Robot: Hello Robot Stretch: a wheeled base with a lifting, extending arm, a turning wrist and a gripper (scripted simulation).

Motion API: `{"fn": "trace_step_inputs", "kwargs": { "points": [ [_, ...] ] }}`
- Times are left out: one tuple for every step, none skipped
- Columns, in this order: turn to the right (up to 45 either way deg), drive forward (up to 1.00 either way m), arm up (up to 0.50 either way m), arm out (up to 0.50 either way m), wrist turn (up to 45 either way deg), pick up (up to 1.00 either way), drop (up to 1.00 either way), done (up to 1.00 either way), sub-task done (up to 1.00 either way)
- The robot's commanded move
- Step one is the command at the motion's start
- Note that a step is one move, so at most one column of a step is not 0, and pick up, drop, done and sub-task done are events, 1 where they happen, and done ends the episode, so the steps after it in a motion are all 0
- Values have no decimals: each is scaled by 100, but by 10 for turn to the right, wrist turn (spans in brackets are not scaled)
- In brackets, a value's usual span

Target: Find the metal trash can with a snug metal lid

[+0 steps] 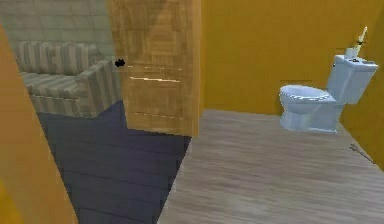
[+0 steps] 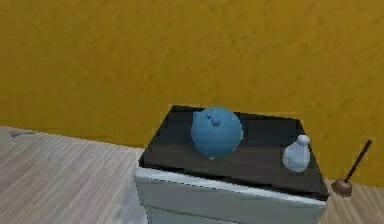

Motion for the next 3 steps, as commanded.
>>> {"fn": "trace_step_inputs", "kwargs": {
  "points": [
    [0,55,0,0,0,0,0,0,0],
    [-450,0,0,0,0,0,0,0,0],
    [-60,0,0,0,0,0,0,0,0]
  ]
}}
